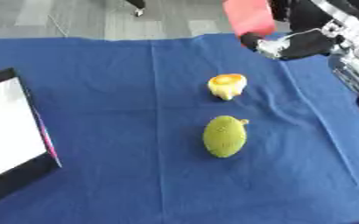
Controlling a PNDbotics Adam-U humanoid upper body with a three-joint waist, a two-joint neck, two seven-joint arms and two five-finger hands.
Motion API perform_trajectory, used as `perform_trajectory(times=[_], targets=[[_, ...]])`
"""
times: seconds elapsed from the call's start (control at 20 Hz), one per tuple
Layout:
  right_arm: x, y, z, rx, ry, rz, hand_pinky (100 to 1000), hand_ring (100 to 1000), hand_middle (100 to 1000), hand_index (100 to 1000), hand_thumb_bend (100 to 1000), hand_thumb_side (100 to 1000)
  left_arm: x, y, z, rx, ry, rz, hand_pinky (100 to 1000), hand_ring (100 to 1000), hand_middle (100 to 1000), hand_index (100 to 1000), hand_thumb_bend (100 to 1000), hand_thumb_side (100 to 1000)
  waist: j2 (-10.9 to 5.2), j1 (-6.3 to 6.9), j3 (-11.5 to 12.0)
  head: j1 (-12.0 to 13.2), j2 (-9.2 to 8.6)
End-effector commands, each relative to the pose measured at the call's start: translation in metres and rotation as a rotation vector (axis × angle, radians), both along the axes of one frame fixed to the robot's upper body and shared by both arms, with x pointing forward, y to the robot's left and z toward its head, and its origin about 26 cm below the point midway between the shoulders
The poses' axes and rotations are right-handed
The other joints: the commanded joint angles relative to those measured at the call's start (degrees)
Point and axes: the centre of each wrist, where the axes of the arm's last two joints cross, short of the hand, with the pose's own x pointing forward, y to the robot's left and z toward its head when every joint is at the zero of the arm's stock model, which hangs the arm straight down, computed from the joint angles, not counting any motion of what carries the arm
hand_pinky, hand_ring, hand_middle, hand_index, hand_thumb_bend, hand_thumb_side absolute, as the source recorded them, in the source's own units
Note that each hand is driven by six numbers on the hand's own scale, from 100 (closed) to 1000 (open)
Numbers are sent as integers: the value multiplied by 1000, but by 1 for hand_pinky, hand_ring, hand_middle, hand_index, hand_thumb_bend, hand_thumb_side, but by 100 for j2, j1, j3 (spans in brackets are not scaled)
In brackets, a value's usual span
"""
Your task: Pick up the objects with one hand, pass them to the other hand, and then place them into the box on the other side of the table.
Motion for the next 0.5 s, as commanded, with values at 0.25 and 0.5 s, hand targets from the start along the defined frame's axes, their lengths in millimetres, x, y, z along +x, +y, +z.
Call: perform_trajectory(times=[0.25, 0.5], targets=[[4, 22, -7, 39, -2, -6, 705, 686, 529, 606, 100, 100, 4, -7, 23, 105, -54, 44, 904, 868, 955, 758, 198, 540, -303, 86, -19, -21, 186], [8, 42, -16, 50, -9, -32, 703, 687, 531, 608, 100, 100, 11, -19, 35, 193, -92, 58, 899, 869, 952, 765, 215, 491, -372, 78, -20, -53, 238]])
